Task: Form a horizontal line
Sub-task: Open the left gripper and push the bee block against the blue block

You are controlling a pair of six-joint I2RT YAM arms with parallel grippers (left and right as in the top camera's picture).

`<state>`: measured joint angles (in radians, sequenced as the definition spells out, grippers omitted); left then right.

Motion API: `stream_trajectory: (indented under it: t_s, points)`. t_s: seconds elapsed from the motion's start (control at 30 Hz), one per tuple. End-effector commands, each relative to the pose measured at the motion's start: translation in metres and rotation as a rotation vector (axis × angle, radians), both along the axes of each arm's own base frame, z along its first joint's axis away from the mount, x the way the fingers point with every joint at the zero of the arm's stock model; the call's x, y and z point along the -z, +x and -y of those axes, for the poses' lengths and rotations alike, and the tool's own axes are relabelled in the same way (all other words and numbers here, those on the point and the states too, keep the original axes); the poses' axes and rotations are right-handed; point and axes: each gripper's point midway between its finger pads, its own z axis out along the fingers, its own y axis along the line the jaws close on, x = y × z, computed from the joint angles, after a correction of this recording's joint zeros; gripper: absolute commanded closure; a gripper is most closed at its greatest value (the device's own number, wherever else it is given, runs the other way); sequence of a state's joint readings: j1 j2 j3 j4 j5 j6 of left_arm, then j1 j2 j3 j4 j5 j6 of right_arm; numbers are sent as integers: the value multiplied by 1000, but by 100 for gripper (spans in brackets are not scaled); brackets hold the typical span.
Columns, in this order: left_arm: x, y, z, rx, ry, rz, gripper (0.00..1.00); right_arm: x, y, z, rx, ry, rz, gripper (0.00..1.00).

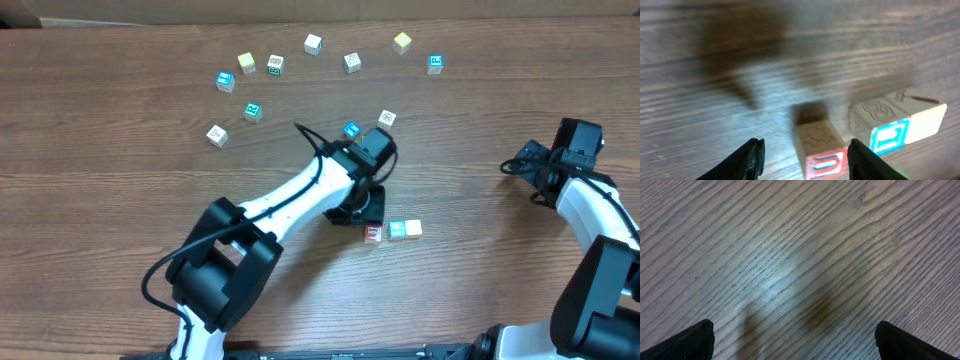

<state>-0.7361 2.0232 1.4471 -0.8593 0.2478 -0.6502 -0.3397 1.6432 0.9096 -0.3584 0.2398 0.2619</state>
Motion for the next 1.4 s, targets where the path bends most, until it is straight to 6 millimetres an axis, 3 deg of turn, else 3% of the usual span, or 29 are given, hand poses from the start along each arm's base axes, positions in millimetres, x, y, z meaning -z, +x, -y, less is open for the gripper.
stream_trajectory:
  t_s: [0.0,0.2,0.37,0.77,1.37]
  points:
    - [5,0,-4,12,2,-13,51,-3,2,2,5,-5,11,0]
    - [8,-8,-16,10,58,-41,86,-3,2,2,6,-5,11,0]
    - [8,-21,-20,22,89,-77,96,-3,2,2,6,-5,11,0]
    - [12,-33,-15,-35,125,-92,96,-3,2,2,5,-5,11,0]
    - [26,-33,-14,-32,141,-99,92,-2,2,2,6,-5,10,0]
